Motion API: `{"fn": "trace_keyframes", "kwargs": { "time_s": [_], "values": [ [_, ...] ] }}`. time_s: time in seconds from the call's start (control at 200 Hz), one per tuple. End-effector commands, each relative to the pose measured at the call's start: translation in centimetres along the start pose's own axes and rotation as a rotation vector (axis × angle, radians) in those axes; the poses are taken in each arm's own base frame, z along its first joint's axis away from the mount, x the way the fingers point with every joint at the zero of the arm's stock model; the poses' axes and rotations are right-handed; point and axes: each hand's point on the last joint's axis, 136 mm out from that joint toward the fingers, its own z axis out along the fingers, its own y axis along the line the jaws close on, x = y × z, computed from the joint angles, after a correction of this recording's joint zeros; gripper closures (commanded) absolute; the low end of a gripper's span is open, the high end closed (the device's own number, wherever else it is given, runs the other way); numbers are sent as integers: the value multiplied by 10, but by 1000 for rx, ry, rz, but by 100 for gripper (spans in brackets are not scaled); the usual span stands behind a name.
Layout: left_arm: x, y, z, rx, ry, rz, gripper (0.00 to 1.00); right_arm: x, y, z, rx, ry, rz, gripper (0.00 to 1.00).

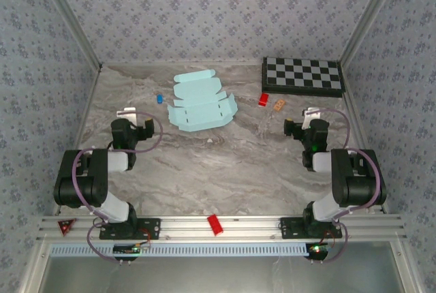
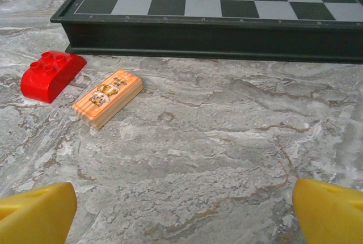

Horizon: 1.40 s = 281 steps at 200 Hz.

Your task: Fold the paper box

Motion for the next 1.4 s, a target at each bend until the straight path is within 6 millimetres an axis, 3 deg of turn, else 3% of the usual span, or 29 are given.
{"fn": "trace_keyframes", "kwargs": {
  "time_s": [0.0, 0.13, 0.24, 0.38, 0.51, 0.72, 0.925, 1.104, 1.234, 1.399],
  "values": [
    [-22, 3, -7, -24, -4, -12, 0, -16, -11, -15, 61, -19, 20, 0],
    [-44, 11, -21, -83, 83, -97, 0, -29, -18, -32, 98, 85, 81, 0],
    [-61, -7, -26, -2, 138, -161, 0, -37, -14, -46, 89, 157, 129, 0],
    [-78, -56, -25, 164, 197, -157, 12, -40, -11, -62, 91, 221, 223, 1],
    [-89, -107, -18, 292, 274, -98, 31, -40, 6, -72, 24, 276, 293, 0],
    [-92, -179, 9, 421, 374, 10, 56, -34, 24, -84, -38, 329, 274, 0],
    [-69, -215, 47, 454, 503, 31, 74, -25, 28, -86, -42, 348, 281, 0],
    [-40, -231, 74, 447, 615, 54, 91, -28, 36, -88, -86, 332, 279, 0],
    [-17, -237, 80, 435, 682, 69, 97, -29, 41, -88, -104, 329, 285, 0],
    [12, -241, 74, 415, 761, 92, 100, -26, 46, -88, -115, 342, 284, 0]
  ]
}}
